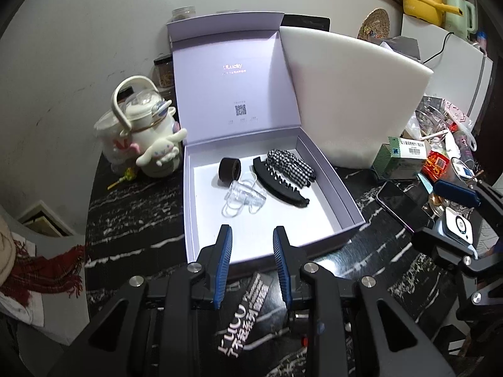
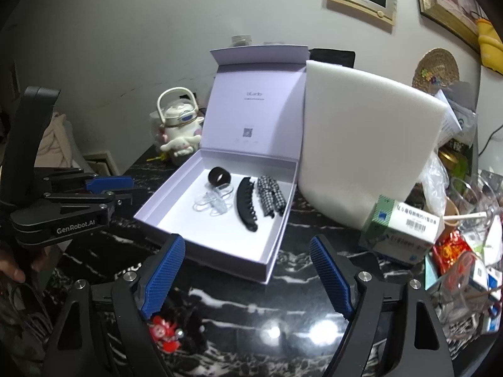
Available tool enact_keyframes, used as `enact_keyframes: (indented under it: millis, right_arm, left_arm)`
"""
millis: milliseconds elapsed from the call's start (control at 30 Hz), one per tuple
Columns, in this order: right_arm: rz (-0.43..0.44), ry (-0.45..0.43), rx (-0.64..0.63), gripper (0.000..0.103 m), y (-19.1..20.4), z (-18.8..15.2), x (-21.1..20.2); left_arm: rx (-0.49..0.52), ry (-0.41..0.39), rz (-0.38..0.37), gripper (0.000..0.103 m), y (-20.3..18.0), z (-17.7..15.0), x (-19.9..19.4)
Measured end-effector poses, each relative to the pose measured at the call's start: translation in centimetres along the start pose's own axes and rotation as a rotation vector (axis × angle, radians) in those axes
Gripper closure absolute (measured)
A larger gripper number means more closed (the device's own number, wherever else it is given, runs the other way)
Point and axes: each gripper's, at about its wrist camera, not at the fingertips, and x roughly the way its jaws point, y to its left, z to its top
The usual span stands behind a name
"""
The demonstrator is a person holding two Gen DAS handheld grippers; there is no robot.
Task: Organize rigid objects
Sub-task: 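Lift both open grippers out of the lavender box and back over the table, then move the right gripper down over the black mesh pouch beside the red fan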
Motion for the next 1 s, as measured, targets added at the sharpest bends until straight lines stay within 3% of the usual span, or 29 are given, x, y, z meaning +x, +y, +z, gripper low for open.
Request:
enact_keyframes:
  millis: [200, 1000]
  right_arm:
    - [0.02, 0.011, 0.005, 0.02, 0.9, -1.4, -0.3]
    - [0.122, 0.139, 0.039, 0.02, 3.0, -8.2, 2.5]
  left_arm:
    - [-0.027, -0.017, 0.006, 0.077, 0.7, -1.3, -0.9]
    - [-0.037, 0.079, -0.032, 0.076, 1.4, -7.7, 1.0]
